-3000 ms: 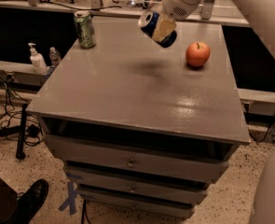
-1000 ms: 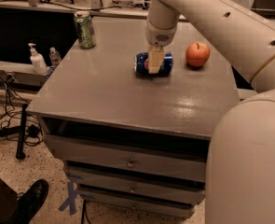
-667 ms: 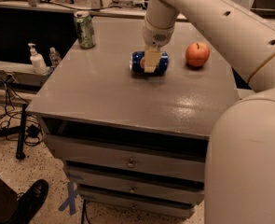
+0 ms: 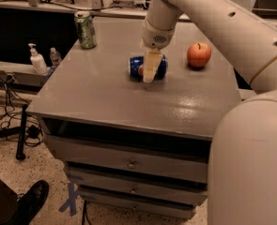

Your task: Knock pepsi can over

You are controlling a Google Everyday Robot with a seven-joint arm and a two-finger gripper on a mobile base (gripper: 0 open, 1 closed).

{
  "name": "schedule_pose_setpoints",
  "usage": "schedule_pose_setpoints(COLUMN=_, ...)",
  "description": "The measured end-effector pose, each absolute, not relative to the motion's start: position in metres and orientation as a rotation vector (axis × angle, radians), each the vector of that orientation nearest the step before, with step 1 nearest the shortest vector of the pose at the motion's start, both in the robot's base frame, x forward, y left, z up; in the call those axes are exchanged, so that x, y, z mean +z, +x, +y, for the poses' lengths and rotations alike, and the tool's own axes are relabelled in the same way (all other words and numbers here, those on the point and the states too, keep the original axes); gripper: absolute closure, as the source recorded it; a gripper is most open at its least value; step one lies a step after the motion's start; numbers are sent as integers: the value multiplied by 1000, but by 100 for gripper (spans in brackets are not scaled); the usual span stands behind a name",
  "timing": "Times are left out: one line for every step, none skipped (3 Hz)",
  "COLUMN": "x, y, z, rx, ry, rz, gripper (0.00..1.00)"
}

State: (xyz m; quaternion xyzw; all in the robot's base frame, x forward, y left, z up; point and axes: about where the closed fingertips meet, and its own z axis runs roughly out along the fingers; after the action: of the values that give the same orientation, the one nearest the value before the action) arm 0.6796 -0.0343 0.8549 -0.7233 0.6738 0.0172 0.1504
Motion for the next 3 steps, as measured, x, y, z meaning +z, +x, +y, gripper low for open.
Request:
schedule_pose_setpoints(x=852, y=674, z=-34, rx=99, ry=-2050, rz=1937, gripper=0)
schedule_pose_setpoints(x=852, y=674, z=-35, rx=101, ry=-2046, rz=1938, gripper=0)
schedule_pose_setpoints(x=863, y=673, z=-40, rx=85, ry=-2007, rz=1925, gripper=0)
